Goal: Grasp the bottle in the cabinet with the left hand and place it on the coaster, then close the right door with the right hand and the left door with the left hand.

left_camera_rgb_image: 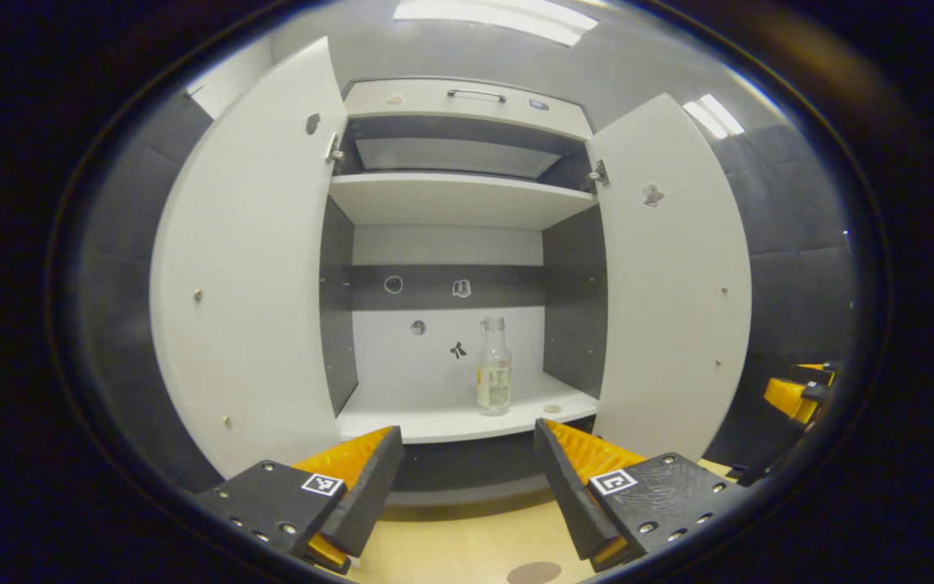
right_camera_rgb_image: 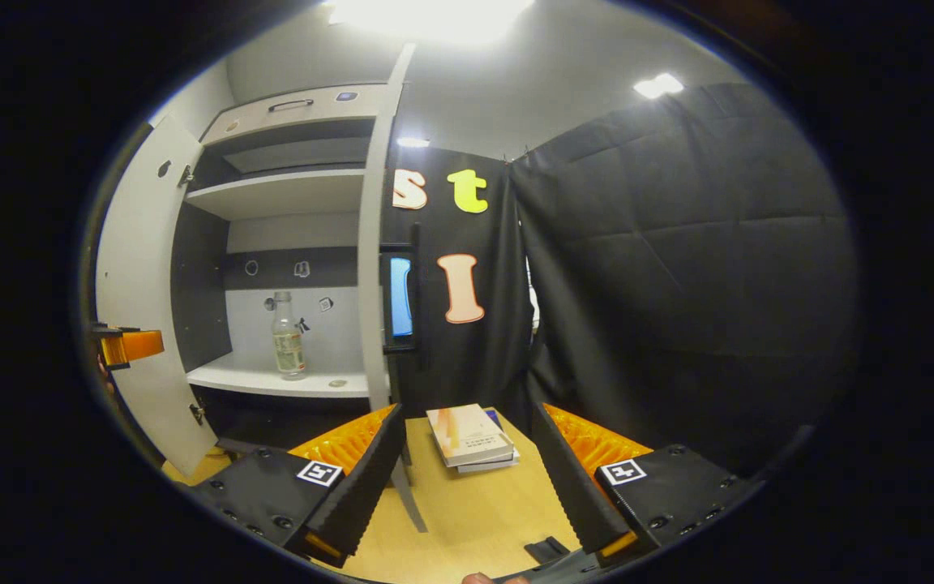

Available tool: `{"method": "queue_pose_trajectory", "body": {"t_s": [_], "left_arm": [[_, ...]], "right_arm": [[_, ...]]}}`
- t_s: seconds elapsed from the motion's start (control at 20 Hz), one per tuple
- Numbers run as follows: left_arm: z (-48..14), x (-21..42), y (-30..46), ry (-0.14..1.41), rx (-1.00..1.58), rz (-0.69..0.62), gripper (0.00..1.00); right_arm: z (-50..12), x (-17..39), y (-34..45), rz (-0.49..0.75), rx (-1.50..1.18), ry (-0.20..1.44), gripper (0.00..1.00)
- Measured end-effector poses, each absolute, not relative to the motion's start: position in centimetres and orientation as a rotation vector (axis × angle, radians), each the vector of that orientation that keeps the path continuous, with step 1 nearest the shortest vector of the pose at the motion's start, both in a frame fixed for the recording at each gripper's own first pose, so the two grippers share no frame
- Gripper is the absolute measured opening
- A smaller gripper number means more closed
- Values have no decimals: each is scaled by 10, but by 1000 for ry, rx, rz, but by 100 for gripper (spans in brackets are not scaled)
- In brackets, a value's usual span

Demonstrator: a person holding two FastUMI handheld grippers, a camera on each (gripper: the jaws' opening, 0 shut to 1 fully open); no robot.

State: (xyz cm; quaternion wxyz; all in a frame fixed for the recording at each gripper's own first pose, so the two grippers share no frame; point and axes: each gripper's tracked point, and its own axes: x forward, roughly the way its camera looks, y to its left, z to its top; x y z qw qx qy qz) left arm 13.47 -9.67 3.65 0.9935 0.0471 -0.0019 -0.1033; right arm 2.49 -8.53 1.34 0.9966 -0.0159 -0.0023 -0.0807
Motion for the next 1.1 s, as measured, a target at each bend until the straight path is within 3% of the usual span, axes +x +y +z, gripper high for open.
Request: {"method": "queue_pose_trajectory", "body": {"t_s": [0.05, 0.1, 0.3, 0.6, 0.65, 0.85, 0.95, 1.0, 1.05, 1.1], "left_arm": [[42, 151, -104, -18, 111, -217, 94], [48, 167, -112, -32, 118, -227, 94], [60, 224, -136, -29, 143, -196, 94], [51, 301, -178, -23, 71, -239, 94], [49, 311, -184, -18, 57, -260, 94], [43, 351, -187, -6, 40, -269, 94], [38, 365, -189, 7, 26, -266, 94], [37, 371, -190, 10, 27, -264, 94], [37, 377, -192, 7, 32, -261, 94], [37, 383, -195, 5, 41, -259, 94]], "right_arm": [[13, 33, -93, -171, -23, 0, 96], [13, 39, -100, -179, -11, 1, 100], [10, 57, -134, -261, 3, 9, 96], [7, 76, -182, -374, 35, 9, 99], [5, 78, -187, -392, 37, 12, 96], [-6, 81, -207, -447, 40, 46, 100], [-8, 80, -216, -472, 59, 52, 96], [-3, 79, -222, -490, 72, 37, 100], [0, 79, -226, -509, 81, 24, 96], [0, 78, -230, -525, 88, 23, 99]]}}
